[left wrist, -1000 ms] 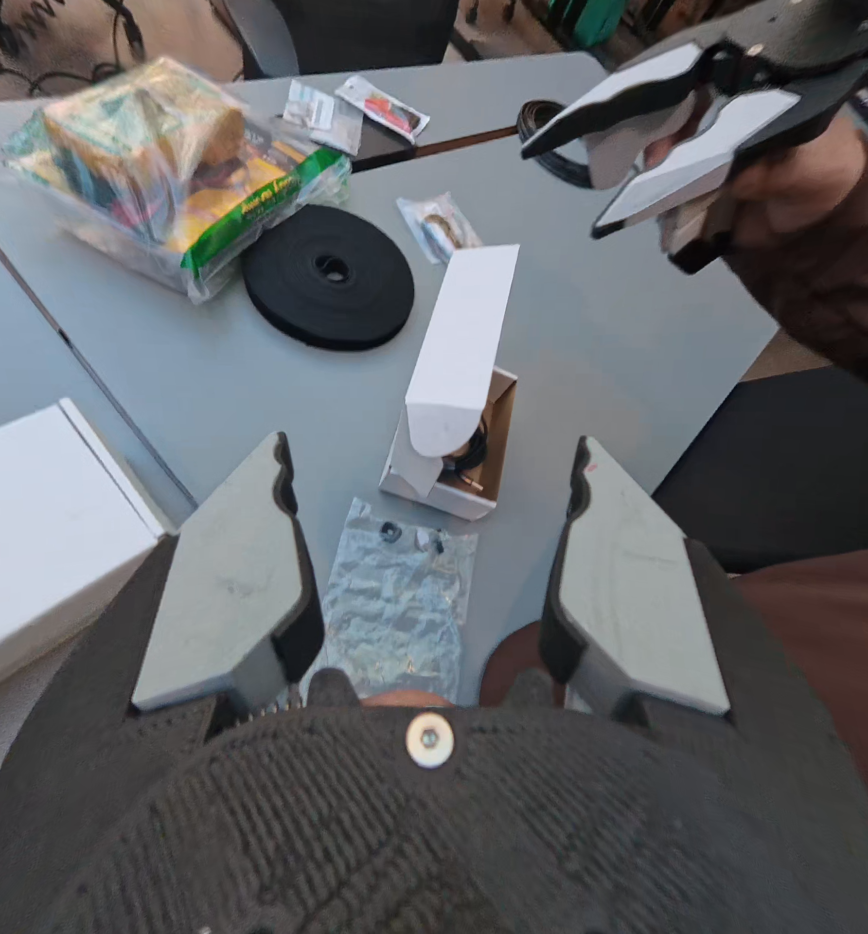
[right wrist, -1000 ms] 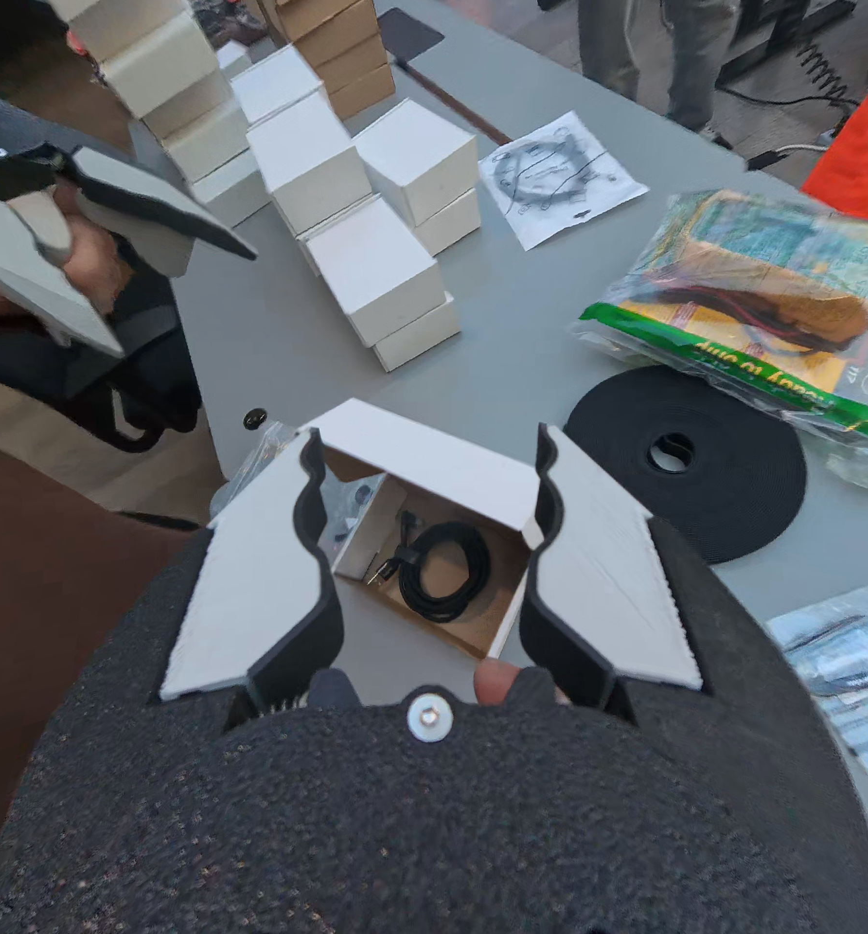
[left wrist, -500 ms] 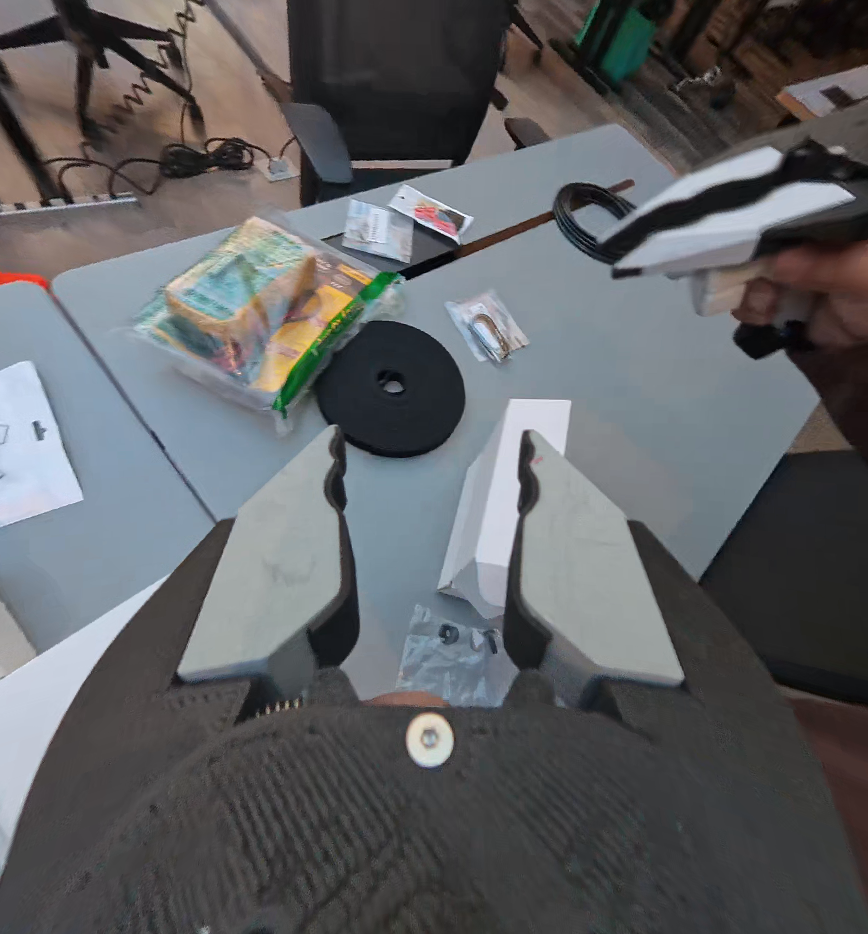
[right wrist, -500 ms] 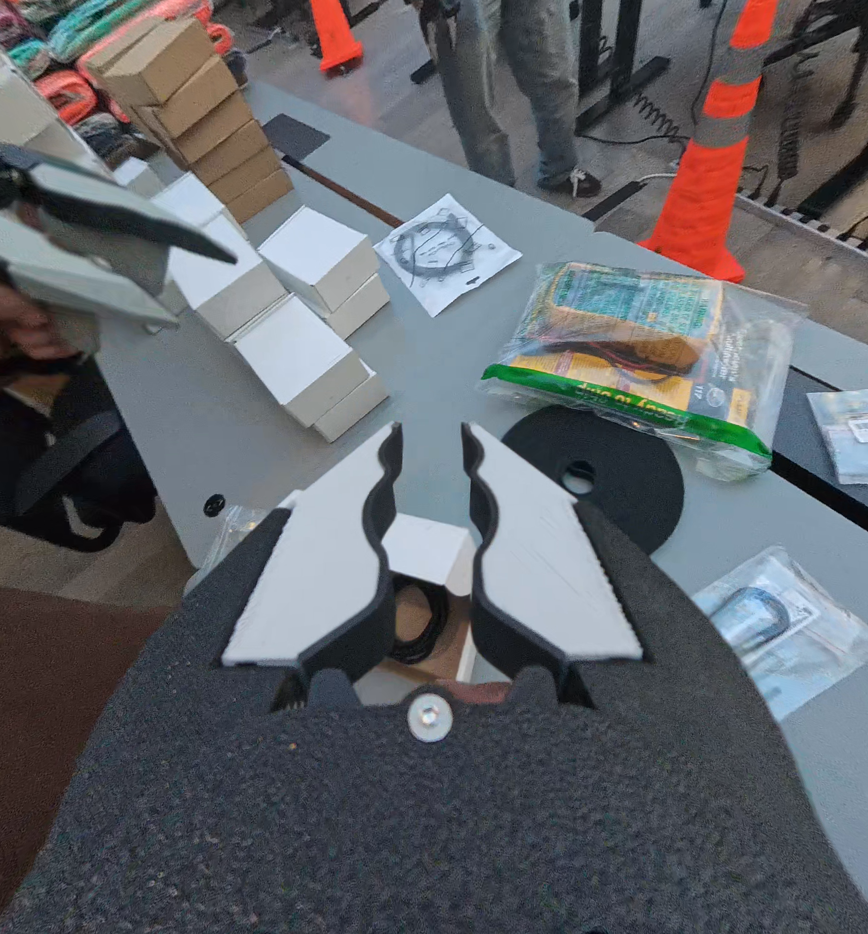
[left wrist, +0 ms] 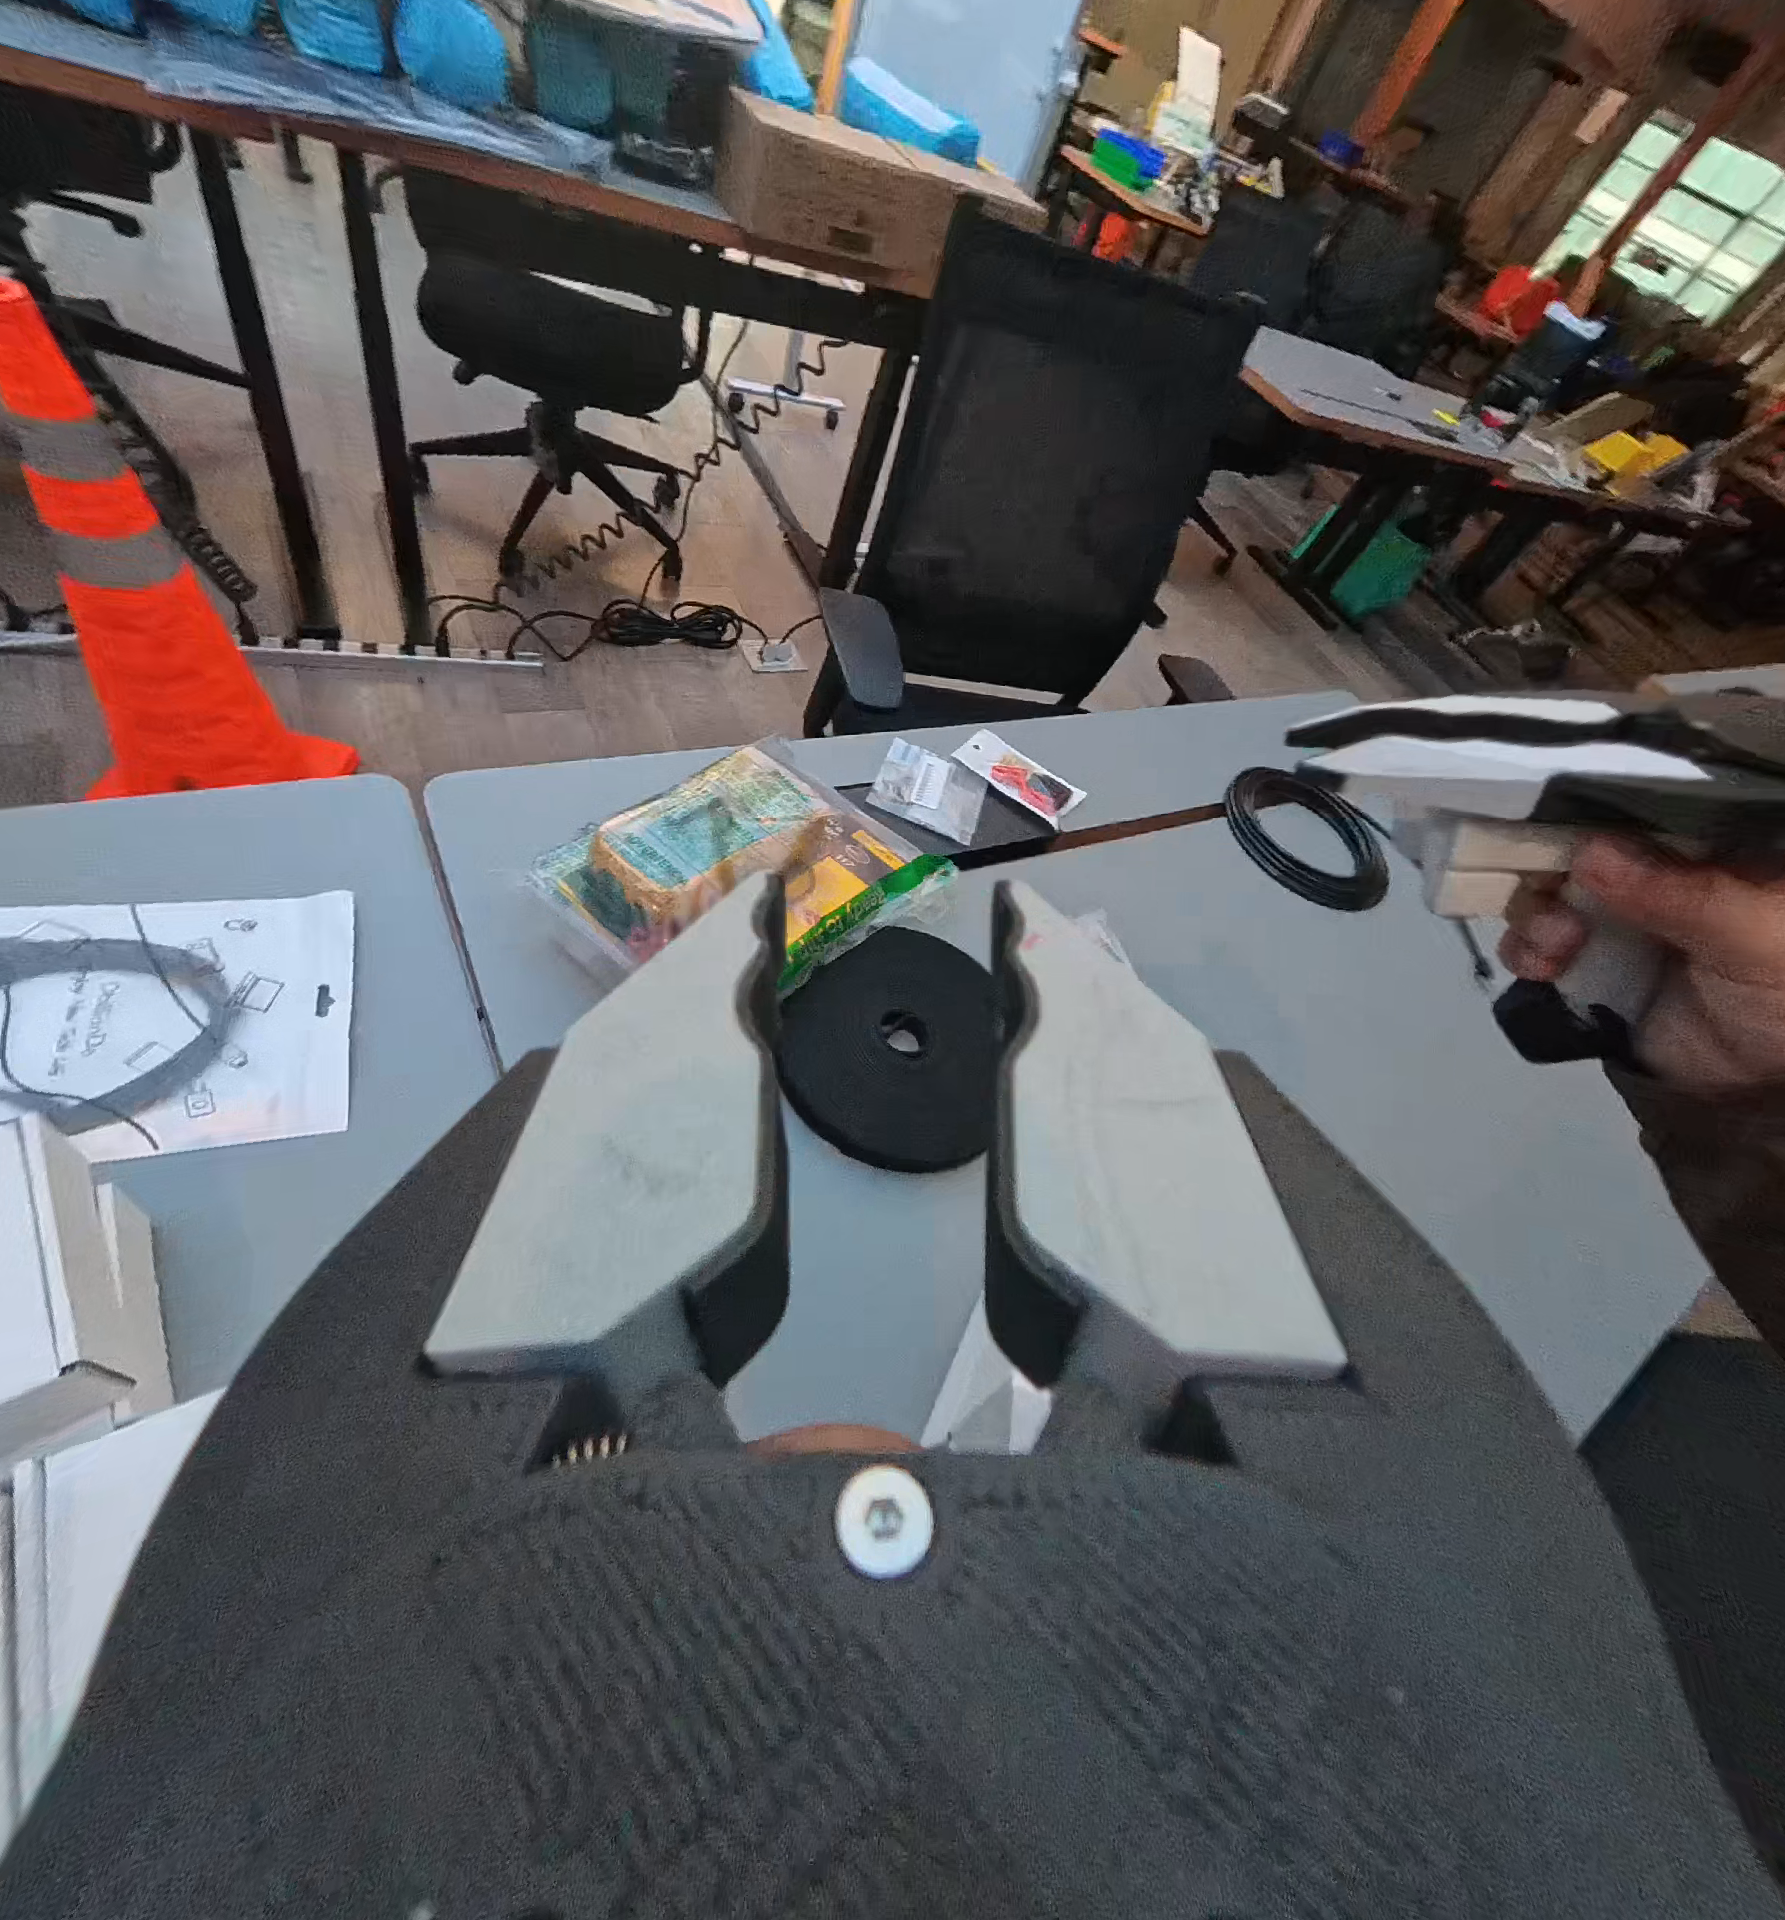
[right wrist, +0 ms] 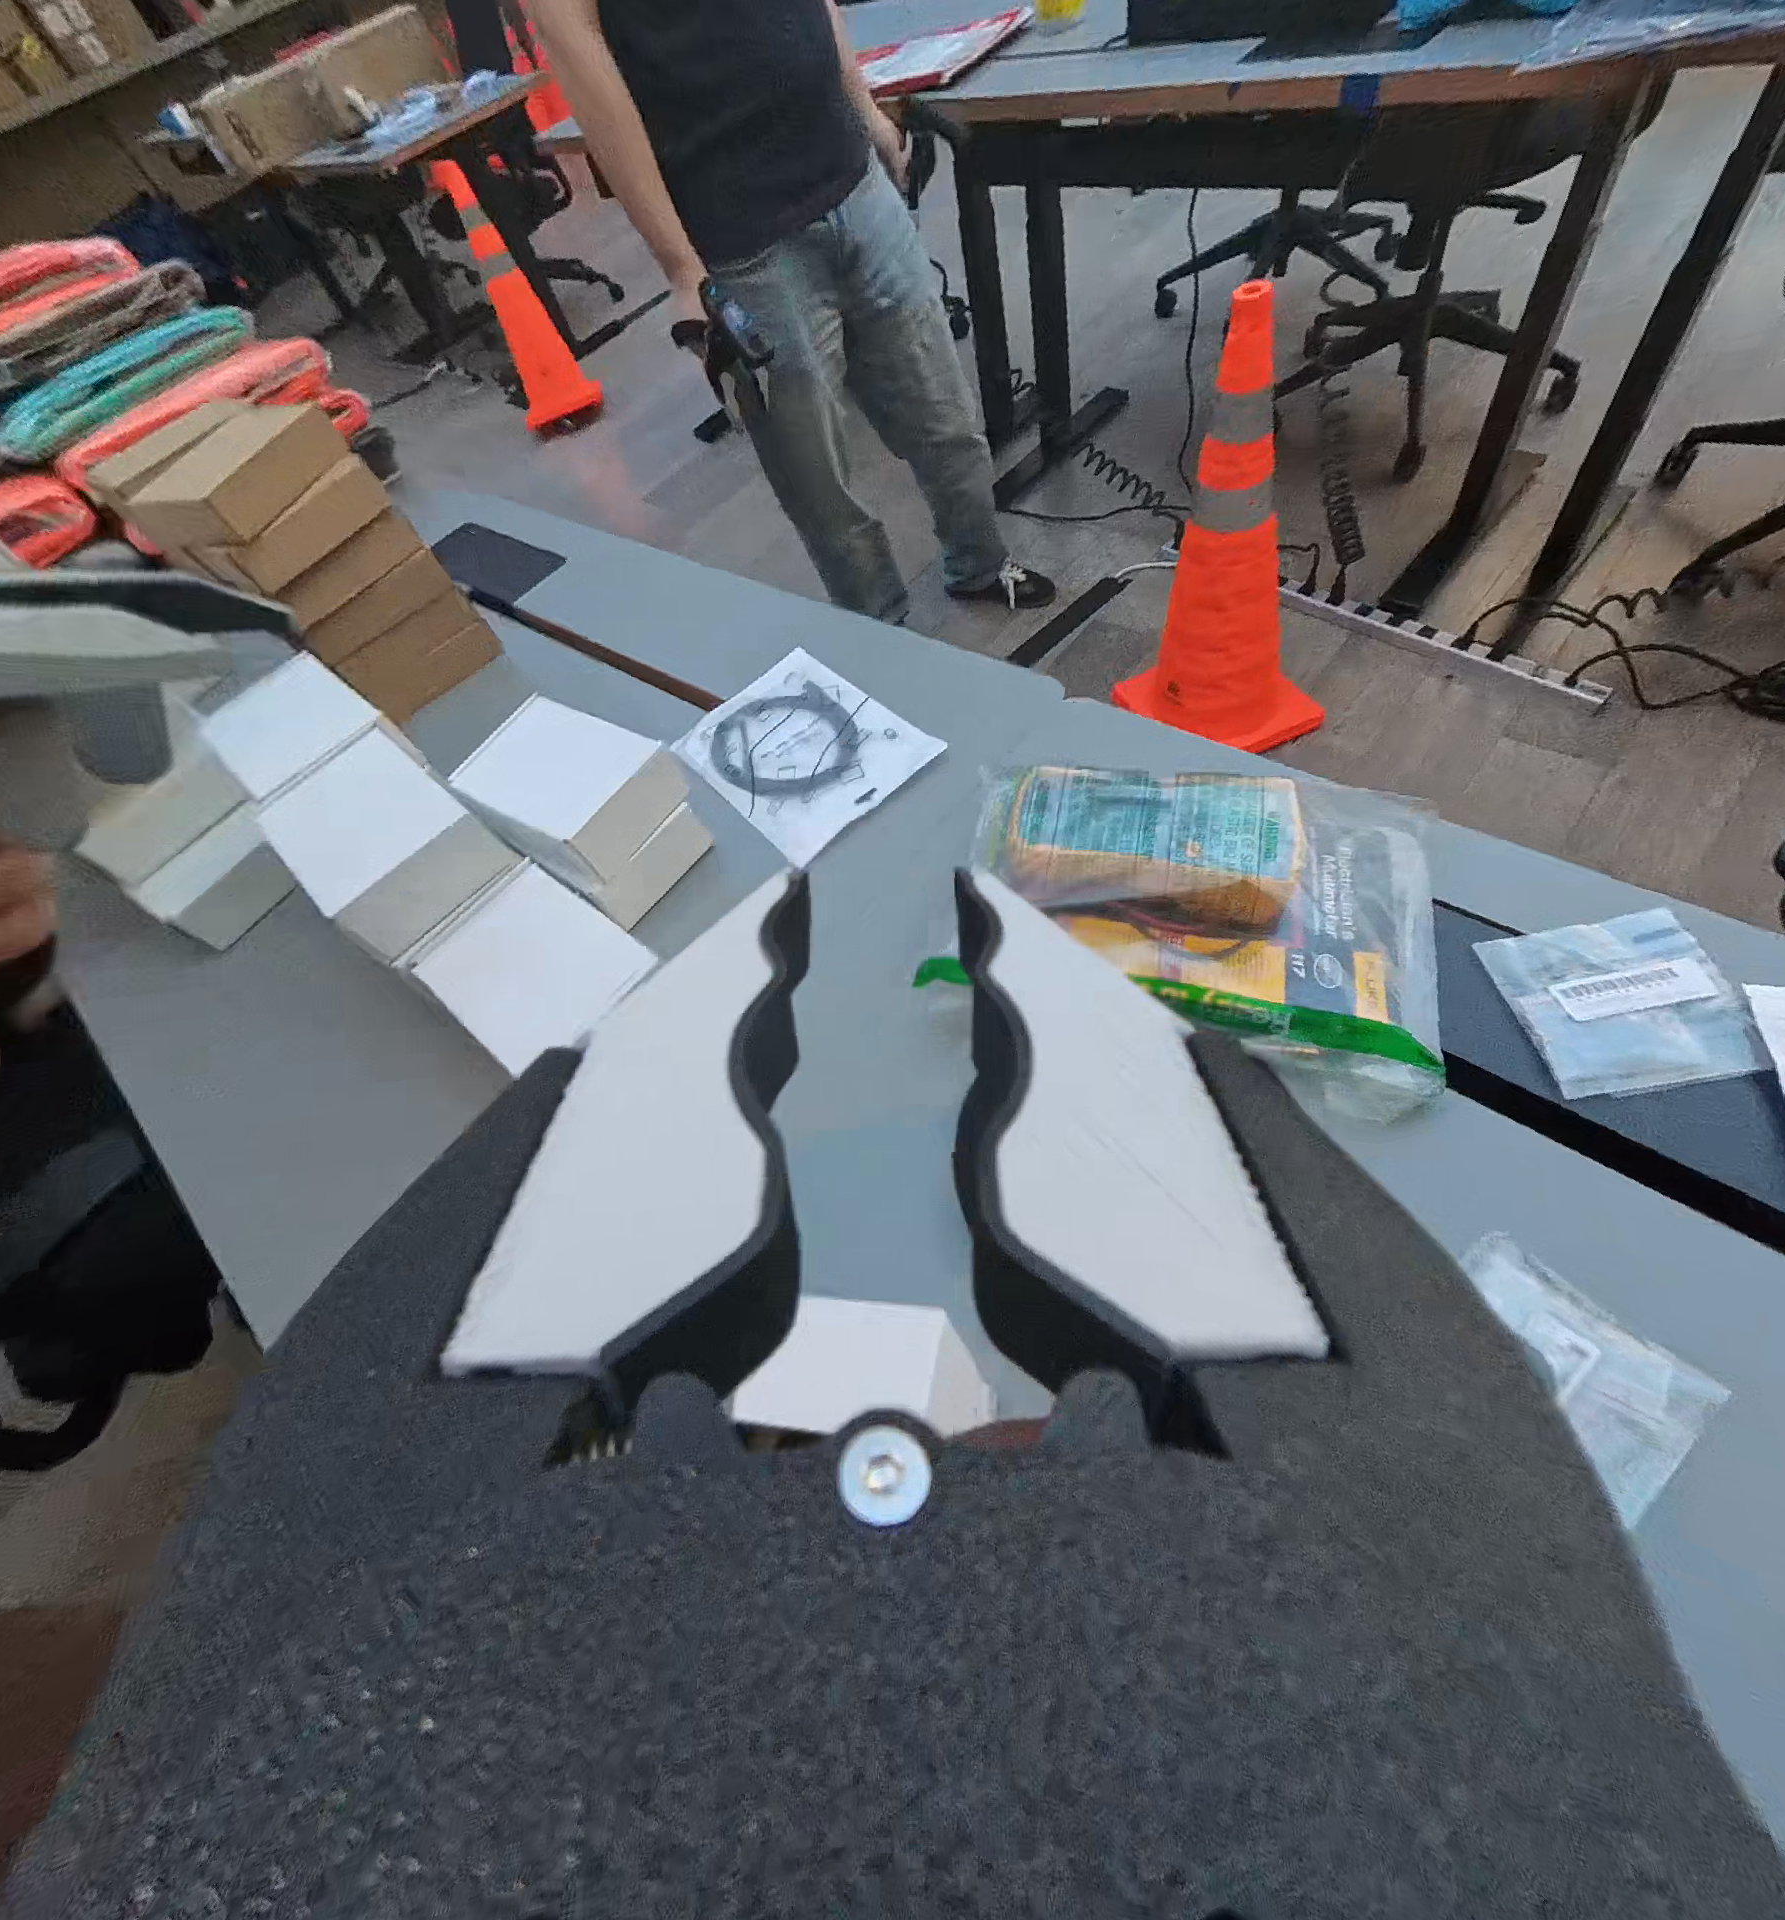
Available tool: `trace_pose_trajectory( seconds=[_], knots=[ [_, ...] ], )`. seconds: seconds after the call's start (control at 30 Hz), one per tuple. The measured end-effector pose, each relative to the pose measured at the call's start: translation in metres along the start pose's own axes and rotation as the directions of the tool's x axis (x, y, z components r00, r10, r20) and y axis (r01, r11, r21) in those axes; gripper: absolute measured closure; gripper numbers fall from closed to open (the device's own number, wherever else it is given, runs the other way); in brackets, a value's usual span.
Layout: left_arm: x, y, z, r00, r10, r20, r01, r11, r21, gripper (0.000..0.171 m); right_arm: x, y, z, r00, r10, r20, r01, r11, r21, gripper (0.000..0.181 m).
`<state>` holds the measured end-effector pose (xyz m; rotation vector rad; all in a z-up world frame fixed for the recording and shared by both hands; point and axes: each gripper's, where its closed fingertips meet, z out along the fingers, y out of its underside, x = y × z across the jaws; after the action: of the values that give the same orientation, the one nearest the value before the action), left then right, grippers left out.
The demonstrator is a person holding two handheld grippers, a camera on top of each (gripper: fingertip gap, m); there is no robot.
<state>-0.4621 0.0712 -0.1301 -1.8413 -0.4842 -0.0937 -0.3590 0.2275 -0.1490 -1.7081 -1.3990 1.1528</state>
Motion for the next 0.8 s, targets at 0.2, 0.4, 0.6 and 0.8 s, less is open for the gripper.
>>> trace_pose_trajectory(
  seconds=[0.2,0.4,0.6,0.8],
  knots=[
    [0.081,0.083,0.007,0.858,0.155,-0.490,-0.332,0.895,-0.297,0.091,-0.034,0.052,0.017,0.984,0.025,0.178,-0.001,0.991,-0.137,0.135],
    [0.054,0.039,0.000,0.926,0.041,-0.375,-0.067,0.996,-0.055,0.069,-0.024,-0.082,-0.072,0.919,-0.042,0.392,-0.092,0.944,0.318,0.125],
    [0.014,0.051,-0.048,0.966,0.038,-0.257,-0.084,0.982,-0.171,0.056,0.050,0.013,-0.101,0.968,0.051,0.247,-0.076,0.993,0.093,0.119],
    [0.031,0.164,-0.047,0.932,-0.272,-0.241,0.166,0.908,-0.384,0.060,0.122,0.170,-0.026,0.959,0.271,-0.083,-0.281,0.947,-0.158,0.119]
  ],
)
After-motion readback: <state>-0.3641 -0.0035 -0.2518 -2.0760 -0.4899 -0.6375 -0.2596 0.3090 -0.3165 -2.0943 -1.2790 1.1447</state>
